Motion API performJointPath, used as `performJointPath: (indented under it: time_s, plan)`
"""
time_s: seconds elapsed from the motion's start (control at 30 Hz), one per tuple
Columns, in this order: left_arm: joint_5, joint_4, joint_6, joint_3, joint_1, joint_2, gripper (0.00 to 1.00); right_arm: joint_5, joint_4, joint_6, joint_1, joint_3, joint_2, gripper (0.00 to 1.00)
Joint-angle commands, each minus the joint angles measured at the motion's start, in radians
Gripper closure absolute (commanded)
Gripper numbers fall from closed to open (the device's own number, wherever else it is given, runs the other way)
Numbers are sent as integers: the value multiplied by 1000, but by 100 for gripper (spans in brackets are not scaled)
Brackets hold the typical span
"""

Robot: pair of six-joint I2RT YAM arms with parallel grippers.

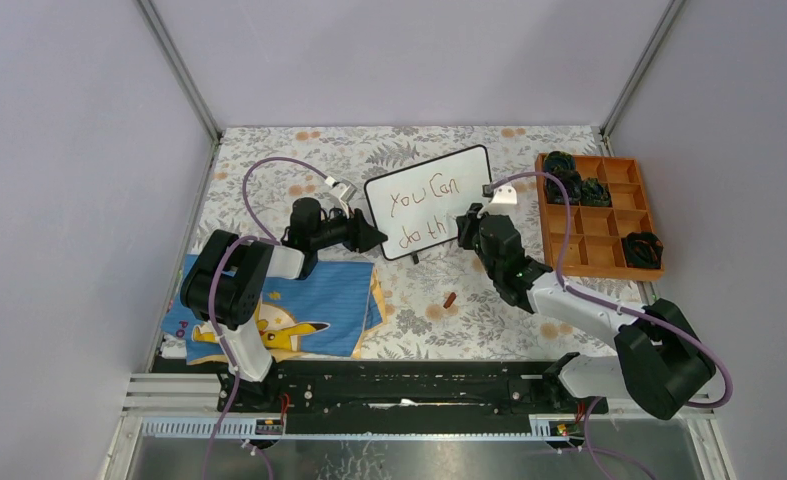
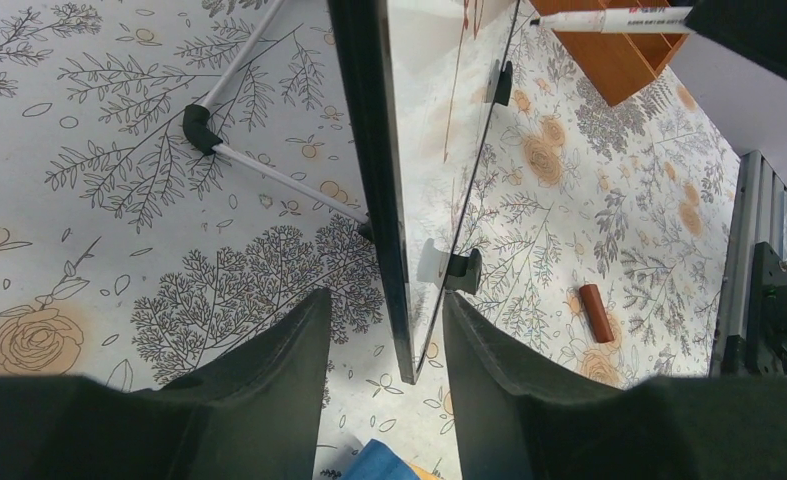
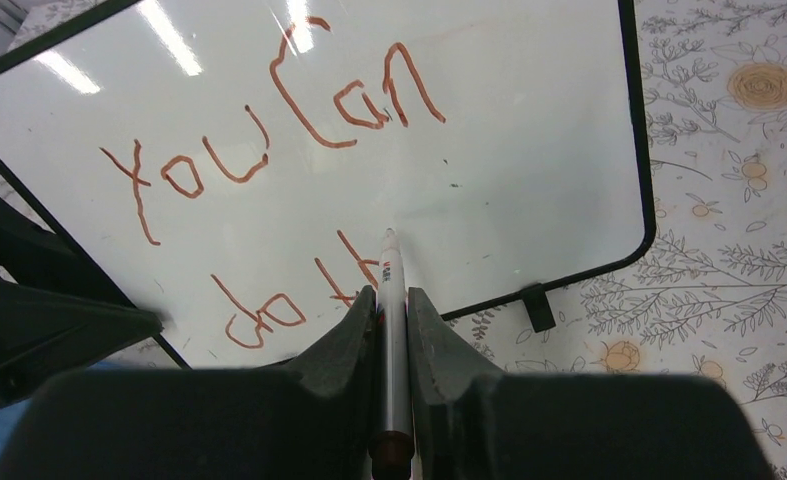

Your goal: Write a sentence on the whiteboard

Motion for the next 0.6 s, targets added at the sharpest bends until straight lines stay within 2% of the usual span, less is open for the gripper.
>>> performJointPath:
  time_s: [0.0, 0.3, 0.57]
  plan:
    - [-7, 26, 25, -9, -5, -18, 50, 13, 14, 18, -7, -20, -32, 100]
    - [-5, 24, 26, -7, -6, -12, 65, 14, 15, 24, -7, -36, -36, 100]
    - [-7, 18, 32, -10, -5, -17, 72, 0, 30, 27, -7, -18, -20, 100]
